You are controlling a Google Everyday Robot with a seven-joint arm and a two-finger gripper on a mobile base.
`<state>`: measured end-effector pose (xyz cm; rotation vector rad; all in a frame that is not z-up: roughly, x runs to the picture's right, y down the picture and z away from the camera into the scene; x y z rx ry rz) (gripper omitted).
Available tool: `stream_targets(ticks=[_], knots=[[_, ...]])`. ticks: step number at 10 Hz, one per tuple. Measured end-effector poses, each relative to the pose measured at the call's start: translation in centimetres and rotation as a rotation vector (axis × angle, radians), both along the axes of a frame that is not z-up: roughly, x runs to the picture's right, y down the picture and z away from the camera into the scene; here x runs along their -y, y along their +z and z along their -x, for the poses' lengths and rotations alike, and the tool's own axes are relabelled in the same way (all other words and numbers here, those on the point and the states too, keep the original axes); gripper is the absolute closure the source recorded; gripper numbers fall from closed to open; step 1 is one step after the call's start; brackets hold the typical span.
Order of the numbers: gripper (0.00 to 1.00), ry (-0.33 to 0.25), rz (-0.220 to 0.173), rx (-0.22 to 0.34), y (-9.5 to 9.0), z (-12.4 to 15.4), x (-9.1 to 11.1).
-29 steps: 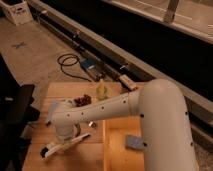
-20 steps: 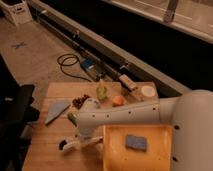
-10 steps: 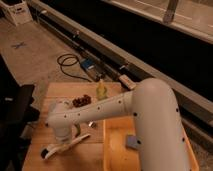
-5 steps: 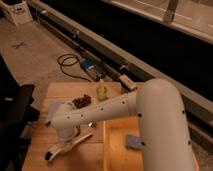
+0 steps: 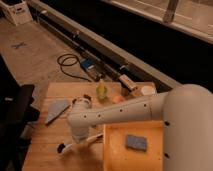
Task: Wipe table surface with brush
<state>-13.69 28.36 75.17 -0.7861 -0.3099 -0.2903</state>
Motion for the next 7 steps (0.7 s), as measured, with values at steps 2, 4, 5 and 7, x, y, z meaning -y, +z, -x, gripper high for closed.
stream_targets(ticks=[2,4,5,7], knots=[[1.00,-0.022,-0.015,0.018,0.0,1.2,1.1],[1.00,-0.052,-0.025,0.040,0.0,4.0,1.9],[1.00,-0.074,-0.030,0.058,-0.1,6.7,2.1],[1.00,-0.108,-0.031,0.066,-0.4,9.6,1.6]])
